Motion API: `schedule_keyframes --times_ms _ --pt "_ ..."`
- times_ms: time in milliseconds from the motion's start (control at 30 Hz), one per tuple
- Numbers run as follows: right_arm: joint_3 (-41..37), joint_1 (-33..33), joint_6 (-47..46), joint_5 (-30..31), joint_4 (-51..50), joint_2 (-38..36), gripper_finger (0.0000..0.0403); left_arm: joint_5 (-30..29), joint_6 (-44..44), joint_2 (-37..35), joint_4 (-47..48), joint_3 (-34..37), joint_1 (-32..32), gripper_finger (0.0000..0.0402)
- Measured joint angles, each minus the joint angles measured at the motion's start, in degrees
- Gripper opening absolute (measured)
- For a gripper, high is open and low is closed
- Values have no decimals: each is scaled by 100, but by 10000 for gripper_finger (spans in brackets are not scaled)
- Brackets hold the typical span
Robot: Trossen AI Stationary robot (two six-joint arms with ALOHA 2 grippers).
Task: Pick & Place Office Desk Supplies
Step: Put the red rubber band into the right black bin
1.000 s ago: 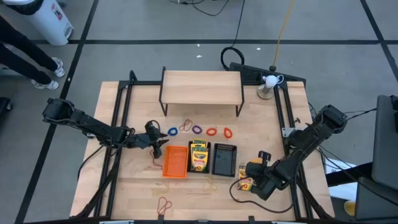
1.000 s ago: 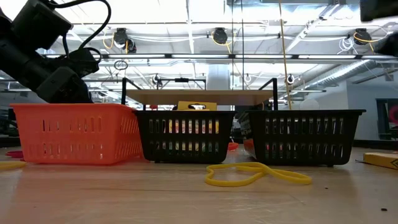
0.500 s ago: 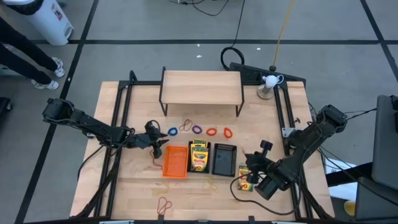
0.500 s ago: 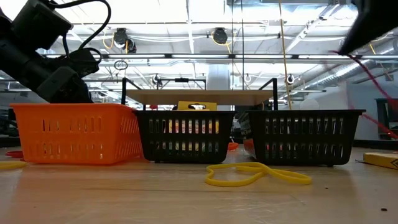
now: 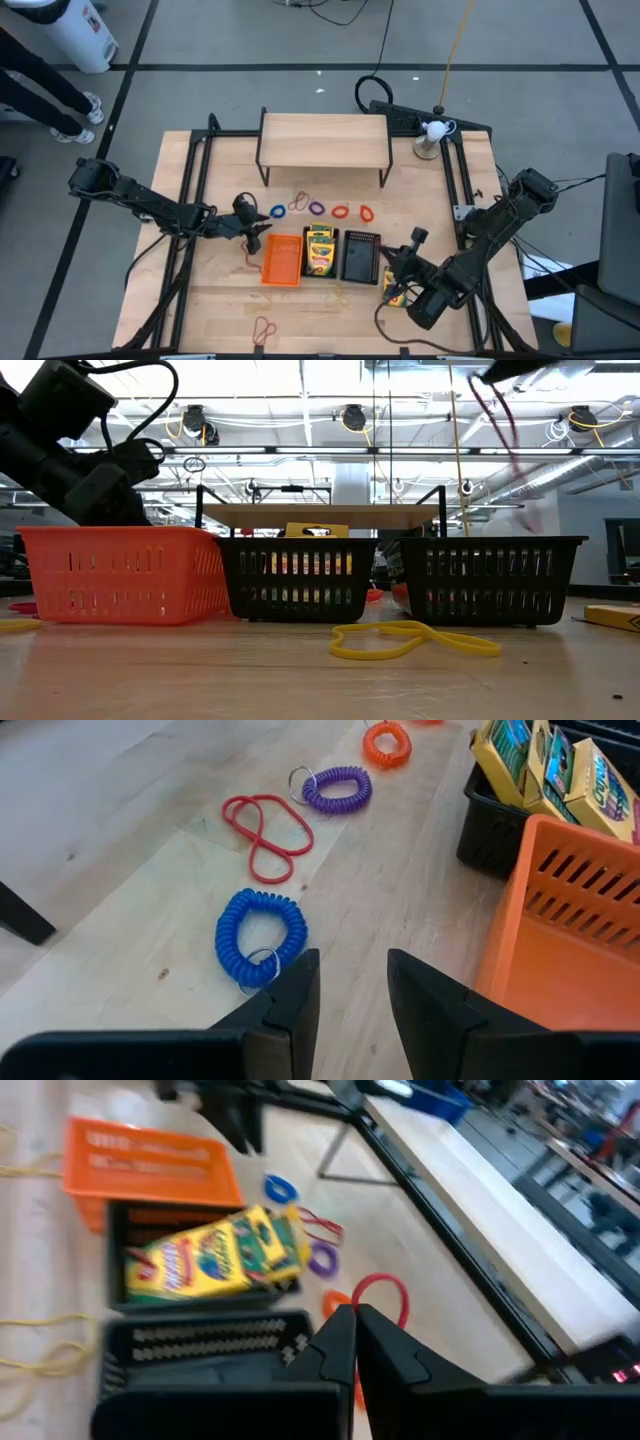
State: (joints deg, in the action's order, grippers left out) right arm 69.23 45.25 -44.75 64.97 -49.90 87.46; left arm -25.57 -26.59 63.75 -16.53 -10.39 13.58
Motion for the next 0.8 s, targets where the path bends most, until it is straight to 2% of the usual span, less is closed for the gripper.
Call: schedule_keyframes --times_ms 333,500,633,800 --pt "-202 -317 2364 -78 2148 -2 0 12 -65 -2 2 0 1 120" --pt "-381 -607 2506 -503 2344 -2 0 12 -44 -2 2 0 1 120" --pt "-524 -791 2697 -553 2684 -2 0 13 -62 -1 1 0 1 120" --pt "-603 -1004 2826 -1032 2879 -2 0 18 -216 0 2 0 1 120"
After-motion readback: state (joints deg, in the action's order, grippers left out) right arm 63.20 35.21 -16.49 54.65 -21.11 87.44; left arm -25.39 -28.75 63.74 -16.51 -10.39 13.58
